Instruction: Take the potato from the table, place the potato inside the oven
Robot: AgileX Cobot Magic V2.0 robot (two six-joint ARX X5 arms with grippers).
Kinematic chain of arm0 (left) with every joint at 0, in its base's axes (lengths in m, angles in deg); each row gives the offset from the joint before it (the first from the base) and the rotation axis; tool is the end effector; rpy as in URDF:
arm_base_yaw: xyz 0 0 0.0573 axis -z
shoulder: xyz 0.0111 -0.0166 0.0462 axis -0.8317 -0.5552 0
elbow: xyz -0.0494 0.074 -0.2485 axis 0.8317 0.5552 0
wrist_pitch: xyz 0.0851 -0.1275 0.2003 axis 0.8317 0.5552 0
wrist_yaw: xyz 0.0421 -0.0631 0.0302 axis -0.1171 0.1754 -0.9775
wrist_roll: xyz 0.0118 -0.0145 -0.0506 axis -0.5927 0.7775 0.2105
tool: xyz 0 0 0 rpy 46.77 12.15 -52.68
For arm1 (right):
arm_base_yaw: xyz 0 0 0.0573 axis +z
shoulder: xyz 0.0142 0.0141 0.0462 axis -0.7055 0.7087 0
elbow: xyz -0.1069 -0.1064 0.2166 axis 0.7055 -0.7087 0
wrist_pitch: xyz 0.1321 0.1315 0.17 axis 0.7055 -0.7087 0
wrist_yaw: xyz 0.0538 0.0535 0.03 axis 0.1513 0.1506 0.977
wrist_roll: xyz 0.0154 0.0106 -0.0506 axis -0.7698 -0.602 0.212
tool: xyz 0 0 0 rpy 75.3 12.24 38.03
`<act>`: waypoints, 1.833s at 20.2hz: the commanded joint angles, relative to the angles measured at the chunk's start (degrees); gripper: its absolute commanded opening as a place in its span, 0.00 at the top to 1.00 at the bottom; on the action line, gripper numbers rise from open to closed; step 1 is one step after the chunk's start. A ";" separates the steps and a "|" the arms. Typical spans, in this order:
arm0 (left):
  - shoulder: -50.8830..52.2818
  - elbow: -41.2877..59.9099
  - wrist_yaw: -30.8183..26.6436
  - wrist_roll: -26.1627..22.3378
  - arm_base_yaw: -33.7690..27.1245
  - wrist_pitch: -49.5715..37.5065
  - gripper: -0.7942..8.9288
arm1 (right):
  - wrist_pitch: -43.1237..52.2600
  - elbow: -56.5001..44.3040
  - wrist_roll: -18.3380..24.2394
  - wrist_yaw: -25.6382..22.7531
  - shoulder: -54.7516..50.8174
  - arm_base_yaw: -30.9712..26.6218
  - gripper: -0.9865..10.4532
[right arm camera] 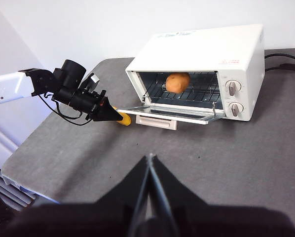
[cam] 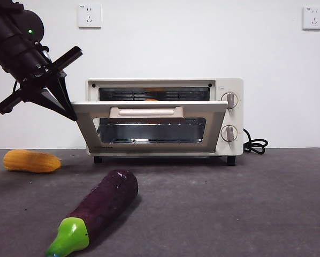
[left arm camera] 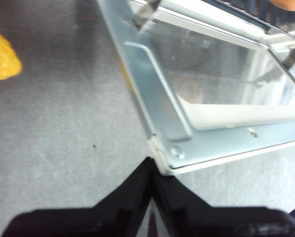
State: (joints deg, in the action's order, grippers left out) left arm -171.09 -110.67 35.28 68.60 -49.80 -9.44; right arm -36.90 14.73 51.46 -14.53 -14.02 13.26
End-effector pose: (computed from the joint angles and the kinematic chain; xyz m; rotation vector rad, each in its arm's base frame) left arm 0.3569 -0.0559 0.2459 -0.5864 1.2067 -0.3769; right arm 0.0045 -0.0127 0.4827 0.1915 0.4123 0.5601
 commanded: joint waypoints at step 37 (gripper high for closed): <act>-0.02 -0.04 -0.44 13.29 0.09 -31.82 0.93 | -1.18 -0.37 -0.04 -3.28 -0.11 0.04 0.92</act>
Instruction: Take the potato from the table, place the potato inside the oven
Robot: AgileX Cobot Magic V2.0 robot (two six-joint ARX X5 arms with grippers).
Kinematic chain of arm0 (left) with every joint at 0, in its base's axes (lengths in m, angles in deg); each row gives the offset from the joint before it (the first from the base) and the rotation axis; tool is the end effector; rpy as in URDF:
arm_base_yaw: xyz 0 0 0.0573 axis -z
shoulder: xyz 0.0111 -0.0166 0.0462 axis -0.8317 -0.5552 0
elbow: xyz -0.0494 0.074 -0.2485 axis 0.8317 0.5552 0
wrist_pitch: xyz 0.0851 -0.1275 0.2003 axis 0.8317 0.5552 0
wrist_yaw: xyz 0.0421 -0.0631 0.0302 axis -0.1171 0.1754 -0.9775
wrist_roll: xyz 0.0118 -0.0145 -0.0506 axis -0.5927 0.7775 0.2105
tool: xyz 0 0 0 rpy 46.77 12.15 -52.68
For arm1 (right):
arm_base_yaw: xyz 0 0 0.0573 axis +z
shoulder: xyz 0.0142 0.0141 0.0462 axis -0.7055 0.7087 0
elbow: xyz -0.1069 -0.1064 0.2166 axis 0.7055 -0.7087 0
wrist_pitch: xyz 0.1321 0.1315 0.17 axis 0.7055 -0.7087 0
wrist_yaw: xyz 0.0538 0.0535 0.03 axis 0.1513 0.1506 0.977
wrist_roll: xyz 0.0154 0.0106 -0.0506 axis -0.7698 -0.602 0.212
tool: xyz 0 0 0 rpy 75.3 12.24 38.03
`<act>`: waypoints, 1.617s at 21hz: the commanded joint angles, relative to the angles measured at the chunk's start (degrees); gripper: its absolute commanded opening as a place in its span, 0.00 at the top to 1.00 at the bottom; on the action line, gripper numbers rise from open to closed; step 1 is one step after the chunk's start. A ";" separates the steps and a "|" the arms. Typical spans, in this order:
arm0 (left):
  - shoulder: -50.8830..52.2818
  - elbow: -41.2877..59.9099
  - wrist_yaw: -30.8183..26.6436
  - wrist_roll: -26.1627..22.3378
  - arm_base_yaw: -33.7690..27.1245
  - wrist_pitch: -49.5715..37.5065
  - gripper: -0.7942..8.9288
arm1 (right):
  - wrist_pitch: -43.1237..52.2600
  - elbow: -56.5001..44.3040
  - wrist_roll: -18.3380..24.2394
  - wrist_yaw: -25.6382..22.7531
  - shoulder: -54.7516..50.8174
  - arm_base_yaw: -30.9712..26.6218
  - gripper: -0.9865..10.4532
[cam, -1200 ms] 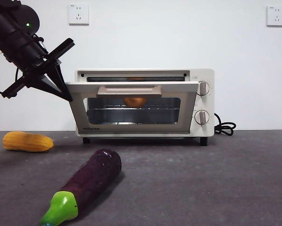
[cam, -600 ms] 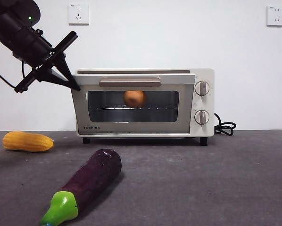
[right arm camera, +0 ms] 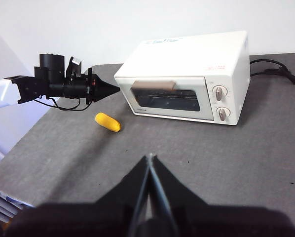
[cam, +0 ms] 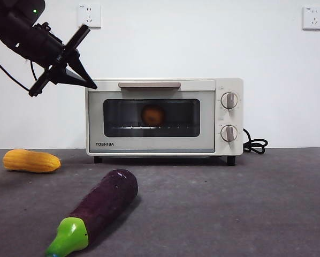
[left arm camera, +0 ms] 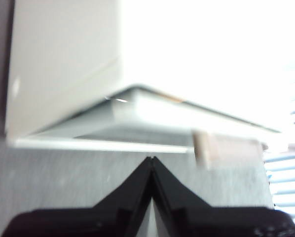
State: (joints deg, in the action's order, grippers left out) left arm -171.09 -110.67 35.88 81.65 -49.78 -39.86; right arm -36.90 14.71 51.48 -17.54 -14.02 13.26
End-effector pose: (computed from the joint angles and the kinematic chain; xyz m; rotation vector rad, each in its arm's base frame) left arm 0.3925 -0.0603 0.2785 -0.7117 0.7586 -0.4644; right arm 0.0054 -0.0138 0.4828 0.1868 0.3943 0.5109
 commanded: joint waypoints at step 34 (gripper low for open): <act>29.55 -0.04 -2.51 -33.09 8.48 35.78 0.93 | -1.18 -0.35 -0.17 -0.28 -0.11 0.04 0.91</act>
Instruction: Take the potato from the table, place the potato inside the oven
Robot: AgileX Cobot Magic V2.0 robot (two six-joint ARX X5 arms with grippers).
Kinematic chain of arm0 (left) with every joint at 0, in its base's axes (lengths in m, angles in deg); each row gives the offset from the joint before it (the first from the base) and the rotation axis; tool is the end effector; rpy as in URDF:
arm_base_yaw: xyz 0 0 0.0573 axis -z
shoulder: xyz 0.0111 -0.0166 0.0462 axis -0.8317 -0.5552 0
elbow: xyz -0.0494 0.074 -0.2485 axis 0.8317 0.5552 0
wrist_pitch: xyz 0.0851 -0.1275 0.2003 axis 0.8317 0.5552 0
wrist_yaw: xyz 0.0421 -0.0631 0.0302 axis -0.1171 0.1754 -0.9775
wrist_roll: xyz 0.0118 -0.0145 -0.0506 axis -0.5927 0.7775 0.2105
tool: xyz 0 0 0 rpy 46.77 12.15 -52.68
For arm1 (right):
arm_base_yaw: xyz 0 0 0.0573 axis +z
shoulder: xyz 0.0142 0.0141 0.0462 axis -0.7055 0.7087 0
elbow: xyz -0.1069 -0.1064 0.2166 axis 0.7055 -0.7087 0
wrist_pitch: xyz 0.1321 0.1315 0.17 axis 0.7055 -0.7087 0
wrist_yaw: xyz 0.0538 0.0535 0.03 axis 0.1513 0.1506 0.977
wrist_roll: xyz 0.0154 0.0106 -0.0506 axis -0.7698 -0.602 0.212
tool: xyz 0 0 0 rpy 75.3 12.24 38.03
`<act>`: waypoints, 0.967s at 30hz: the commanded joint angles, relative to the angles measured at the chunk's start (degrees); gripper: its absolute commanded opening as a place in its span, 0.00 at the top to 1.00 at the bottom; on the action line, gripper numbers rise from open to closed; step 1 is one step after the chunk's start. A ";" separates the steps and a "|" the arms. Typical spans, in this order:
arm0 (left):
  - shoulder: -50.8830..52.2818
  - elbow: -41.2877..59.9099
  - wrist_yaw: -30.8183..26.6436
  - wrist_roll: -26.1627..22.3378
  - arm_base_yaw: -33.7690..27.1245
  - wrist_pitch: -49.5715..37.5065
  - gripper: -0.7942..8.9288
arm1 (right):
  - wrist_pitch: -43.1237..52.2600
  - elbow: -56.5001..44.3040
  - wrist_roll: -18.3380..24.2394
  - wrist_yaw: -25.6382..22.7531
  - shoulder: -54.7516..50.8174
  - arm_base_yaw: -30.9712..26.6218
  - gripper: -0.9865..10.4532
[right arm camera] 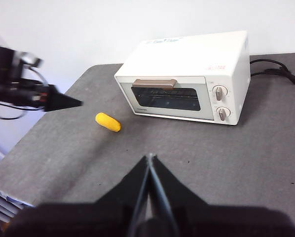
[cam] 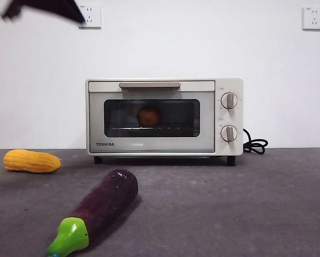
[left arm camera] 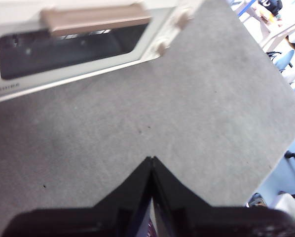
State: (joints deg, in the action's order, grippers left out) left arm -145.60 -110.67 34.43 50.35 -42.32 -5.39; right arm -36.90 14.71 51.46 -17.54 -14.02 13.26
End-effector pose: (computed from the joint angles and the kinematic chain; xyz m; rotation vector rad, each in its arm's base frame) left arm 0.2511 -0.0777 0.3736 -0.1787 0.7666 -0.7197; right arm 0.0054 -0.0138 0.4828 0.1871 0.3944 0.5108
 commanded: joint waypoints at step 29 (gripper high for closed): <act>25.94 4.15 -13.62 -23.47 5.40 8.07 0.92 | -1.18 -0.35 -0.17 -0.28 -0.11 0.04 0.91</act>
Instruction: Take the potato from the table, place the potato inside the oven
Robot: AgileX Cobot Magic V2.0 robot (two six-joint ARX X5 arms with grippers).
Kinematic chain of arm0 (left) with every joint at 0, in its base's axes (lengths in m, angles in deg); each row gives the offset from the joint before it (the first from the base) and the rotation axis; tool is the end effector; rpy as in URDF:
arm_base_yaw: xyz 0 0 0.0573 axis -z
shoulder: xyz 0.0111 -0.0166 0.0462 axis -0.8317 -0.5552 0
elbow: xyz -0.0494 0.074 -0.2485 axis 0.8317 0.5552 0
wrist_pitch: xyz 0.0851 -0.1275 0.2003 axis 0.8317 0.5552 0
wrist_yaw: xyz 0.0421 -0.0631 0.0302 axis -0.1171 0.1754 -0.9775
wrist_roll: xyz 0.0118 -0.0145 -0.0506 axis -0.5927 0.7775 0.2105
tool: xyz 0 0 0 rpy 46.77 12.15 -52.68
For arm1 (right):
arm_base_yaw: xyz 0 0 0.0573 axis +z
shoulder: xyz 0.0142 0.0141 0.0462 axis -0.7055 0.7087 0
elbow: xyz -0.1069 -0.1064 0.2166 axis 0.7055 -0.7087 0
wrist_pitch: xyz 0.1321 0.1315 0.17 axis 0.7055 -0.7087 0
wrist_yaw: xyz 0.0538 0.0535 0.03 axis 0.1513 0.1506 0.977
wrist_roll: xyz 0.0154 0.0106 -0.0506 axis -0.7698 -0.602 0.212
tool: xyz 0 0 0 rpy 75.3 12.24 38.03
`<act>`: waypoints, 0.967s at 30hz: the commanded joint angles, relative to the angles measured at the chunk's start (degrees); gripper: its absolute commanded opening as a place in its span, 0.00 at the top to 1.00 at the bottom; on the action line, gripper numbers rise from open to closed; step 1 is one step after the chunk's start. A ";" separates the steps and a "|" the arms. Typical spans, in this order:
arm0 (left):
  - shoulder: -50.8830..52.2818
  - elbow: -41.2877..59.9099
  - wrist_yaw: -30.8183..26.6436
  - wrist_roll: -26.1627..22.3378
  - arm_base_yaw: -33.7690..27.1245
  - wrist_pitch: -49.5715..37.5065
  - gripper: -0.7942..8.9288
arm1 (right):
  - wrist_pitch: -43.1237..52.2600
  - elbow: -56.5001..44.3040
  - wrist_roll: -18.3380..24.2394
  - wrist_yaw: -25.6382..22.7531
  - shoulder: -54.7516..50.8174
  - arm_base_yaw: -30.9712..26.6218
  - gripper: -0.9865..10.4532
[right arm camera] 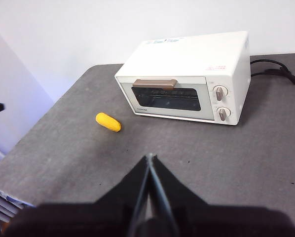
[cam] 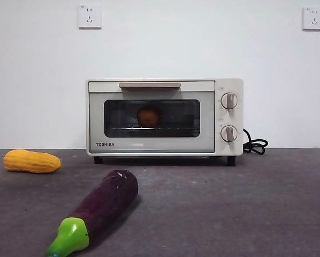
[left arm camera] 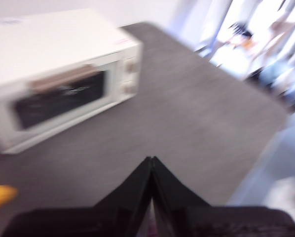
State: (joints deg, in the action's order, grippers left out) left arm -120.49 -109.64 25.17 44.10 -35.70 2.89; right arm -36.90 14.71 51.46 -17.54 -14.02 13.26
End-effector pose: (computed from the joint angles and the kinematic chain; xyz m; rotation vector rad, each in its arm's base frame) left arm 0.1127 -0.0537 0.4327 0.0269 0.4504 -0.7319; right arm 0.0054 -0.0138 0.4828 0.1871 0.3944 0.5108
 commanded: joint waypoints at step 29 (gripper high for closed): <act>43.67 74.79 -23.15 0.70 -16.66 -50.77 0.92 | -1.18 -0.35 -0.17 -2.84 -0.09 0.04 0.91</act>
State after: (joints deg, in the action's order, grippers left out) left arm -77.28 -35.61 2.24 42.63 -52.03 -47.27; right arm -36.90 14.71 51.46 -20.14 -14.00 13.26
